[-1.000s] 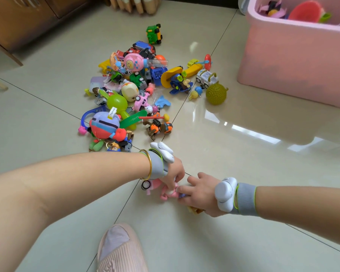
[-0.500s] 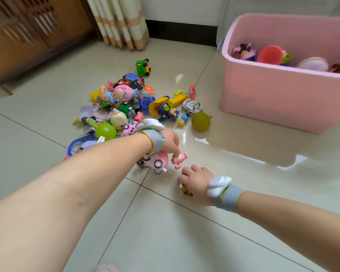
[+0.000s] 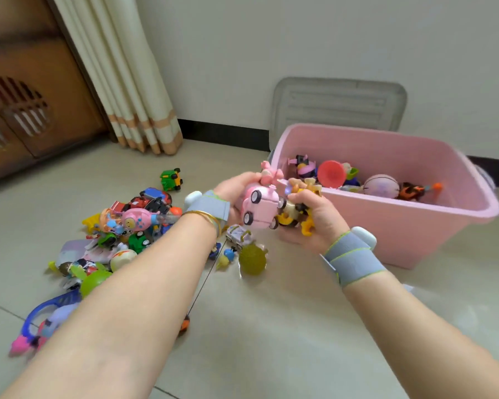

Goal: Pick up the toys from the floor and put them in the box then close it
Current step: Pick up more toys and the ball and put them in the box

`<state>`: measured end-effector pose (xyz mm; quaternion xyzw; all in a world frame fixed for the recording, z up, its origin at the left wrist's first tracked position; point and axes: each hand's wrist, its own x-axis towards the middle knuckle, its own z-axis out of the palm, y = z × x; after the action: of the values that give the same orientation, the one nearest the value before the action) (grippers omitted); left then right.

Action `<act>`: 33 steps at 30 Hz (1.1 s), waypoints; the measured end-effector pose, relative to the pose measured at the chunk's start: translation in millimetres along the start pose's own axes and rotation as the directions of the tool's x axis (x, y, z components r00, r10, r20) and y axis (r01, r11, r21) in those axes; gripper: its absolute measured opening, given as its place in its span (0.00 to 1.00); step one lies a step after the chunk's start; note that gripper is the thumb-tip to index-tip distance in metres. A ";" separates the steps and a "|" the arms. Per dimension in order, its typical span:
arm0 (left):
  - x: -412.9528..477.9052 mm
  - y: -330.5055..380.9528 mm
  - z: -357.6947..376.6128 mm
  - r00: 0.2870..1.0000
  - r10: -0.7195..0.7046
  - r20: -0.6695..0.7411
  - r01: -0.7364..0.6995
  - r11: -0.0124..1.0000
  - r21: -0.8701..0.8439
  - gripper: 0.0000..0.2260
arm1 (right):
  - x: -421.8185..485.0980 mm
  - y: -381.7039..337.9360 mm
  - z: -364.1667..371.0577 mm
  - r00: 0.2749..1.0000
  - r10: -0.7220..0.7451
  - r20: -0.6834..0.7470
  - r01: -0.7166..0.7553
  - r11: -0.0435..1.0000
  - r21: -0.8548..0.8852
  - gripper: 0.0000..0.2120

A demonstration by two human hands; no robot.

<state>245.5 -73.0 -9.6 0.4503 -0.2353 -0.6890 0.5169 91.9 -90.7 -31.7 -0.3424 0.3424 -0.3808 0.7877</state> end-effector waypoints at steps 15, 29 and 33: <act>41.5 33.0 77.4 0.971 0.080 -0.226 -0.181 0.863 -0.472 0.33 | 31.4 -85.2 -28.1 0.965 0.062 -0.253 0.053 0.904 0.424 0.28; 39.2 -17.1 -87.8 0.775 0.168 -0.609 -0.016 0.969 0.247 0.16 | 38.4 69.3 19.4 0.980 0.021 -0.197 -0.143 0.763 -0.631 0.19; 41.6 -37.1 -123.6 0.730 0.257 -0.633 0.225 0.785 0.578 0.16 | 41.2 99.5 7.5 0.976 -0.059 -0.212 -0.183 0.318 -0.930 0.26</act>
<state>331.2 -80.8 -114.5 0.8123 -0.2452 -0.3524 0.3949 153.9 -75.8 -118.8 -0.6819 0.5925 -0.1122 0.4139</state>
